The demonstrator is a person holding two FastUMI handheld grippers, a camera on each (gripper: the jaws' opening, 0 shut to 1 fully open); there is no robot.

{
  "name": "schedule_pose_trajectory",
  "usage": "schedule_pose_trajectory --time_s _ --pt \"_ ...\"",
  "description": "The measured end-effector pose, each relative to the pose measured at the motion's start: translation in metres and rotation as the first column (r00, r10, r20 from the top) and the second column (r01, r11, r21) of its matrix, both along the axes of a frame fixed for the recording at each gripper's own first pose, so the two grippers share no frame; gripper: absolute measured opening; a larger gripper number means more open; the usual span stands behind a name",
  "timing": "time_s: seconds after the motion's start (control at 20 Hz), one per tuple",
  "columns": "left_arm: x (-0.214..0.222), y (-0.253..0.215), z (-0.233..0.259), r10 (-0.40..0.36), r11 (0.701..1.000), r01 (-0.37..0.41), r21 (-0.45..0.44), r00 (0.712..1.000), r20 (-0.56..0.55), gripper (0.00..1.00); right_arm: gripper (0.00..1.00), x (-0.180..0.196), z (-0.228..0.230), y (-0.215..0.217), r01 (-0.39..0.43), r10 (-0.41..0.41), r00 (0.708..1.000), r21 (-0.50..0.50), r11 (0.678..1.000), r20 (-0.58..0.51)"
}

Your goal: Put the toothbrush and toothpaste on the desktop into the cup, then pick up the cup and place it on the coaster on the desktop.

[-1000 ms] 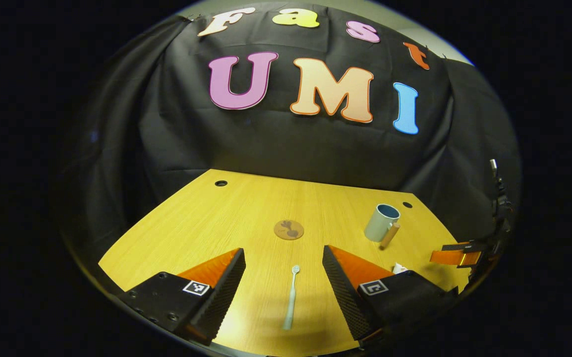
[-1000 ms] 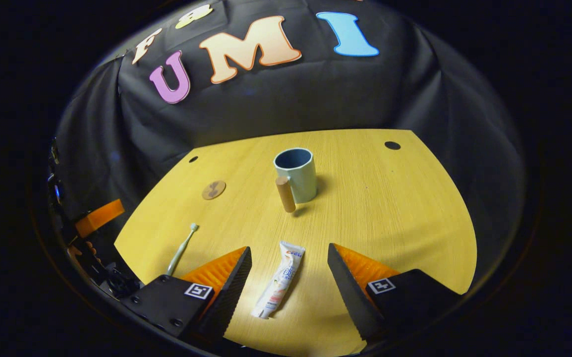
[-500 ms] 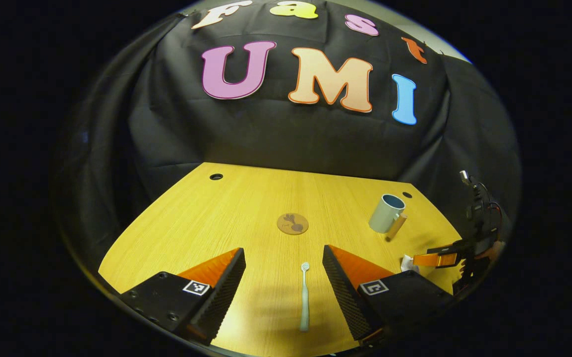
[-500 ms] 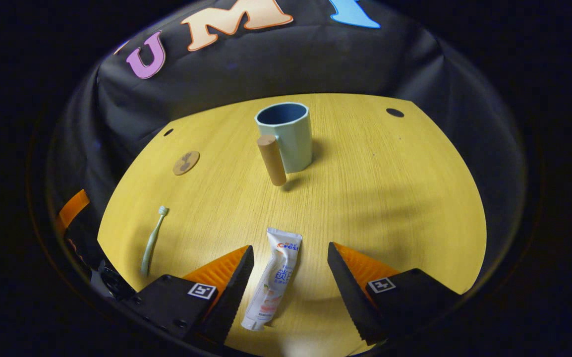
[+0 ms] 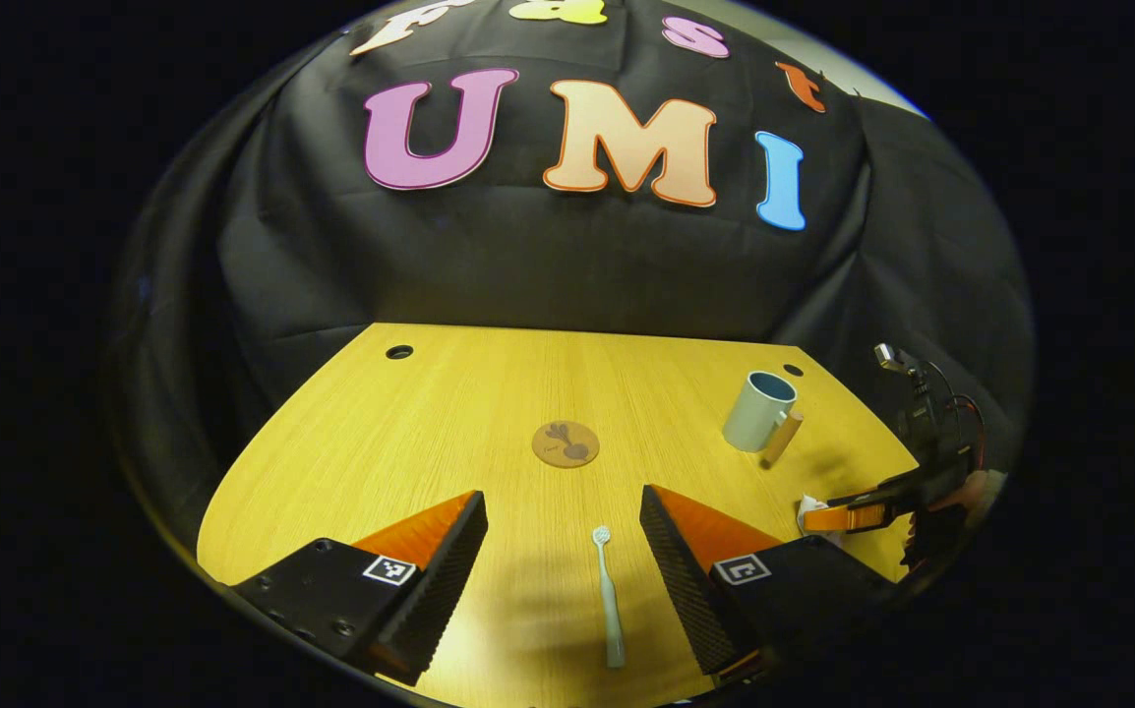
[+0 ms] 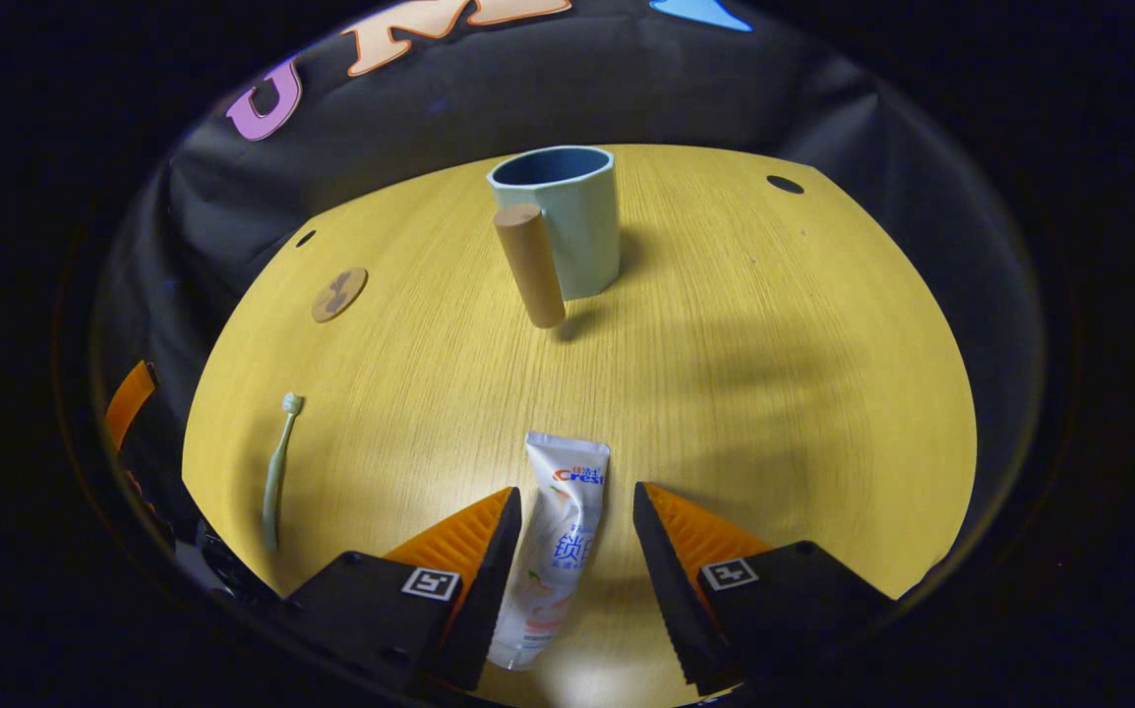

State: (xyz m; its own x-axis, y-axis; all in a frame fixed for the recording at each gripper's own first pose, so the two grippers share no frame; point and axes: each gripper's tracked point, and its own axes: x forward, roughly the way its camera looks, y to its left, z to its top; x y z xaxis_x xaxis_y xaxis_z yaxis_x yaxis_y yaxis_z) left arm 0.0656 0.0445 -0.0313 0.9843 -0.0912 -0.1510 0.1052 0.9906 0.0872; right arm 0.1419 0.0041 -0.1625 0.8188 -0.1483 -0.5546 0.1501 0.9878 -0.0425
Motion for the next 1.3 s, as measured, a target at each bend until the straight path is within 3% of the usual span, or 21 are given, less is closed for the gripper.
schedule_pose_trajectory --time_s 0.1,0.15,0.2,0.25,0.45,0.65,1.0,1.3 --pt "0.003 -0.001 -0.001 -0.008 1.0 0.008 -0.001 1.0 -0.007 0.93 0.6 0.004 -0.001 0.002 0.007 -0.007 1.0 0.012 1.0 0.005" --pt "0.003 0.0 -0.001 -0.011 1.0 0.01 -0.004 1.0 -0.011 0.94 0.48 0.003 -0.001 0.004 0.013 -0.013 1.0 0.02 1.0 -0.002" --pt "0.005 -0.001 -0.003 -0.013 1.0 0.013 -0.007 1.0 -0.015 0.94 0.51 0.005 -0.001 0.001 0.025 -0.025 1.0 0.026 0.999 -0.002" --pt "0.005 -0.001 -0.003 -0.014 1.0 0.014 -0.009 1.0 -0.019 0.93 0.43 0.003 0.0 0.001 0.043 -0.043 0.999 0.036 0.998 -0.013" --pt "0.007 0.001 -0.003 -0.013 1.0 0.013 -0.008 1.0 -0.022 0.94 0.36 0.002 -0.003 0.0 0.075 -0.074 0.997 0.071 0.995 -0.022" --pt "0.009 0.004 -0.006 -0.006 1.0 0.006 -0.015 0.999 -0.035 0.93 0.33 0.003 -0.004 0.0 0.059 -0.058 0.998 0.071 0.996 -0.016" --pt "0.009 0.011 -0.014 0.007 1.0 -0.008 -0.026 0.998 -0.058 0.93 0.06 0.003 0.0 0.009 0.015 -0.016 1.0 0.087 0.996 0.007" --pt "0.013 0.006 -0.035 -0.011 0.999 0.006 -0.042 0.991 -0.137 0.93 0.05 0.005 -0.001 0.009 0.023 -0.023 1.0 0.093 0.995 0.001"
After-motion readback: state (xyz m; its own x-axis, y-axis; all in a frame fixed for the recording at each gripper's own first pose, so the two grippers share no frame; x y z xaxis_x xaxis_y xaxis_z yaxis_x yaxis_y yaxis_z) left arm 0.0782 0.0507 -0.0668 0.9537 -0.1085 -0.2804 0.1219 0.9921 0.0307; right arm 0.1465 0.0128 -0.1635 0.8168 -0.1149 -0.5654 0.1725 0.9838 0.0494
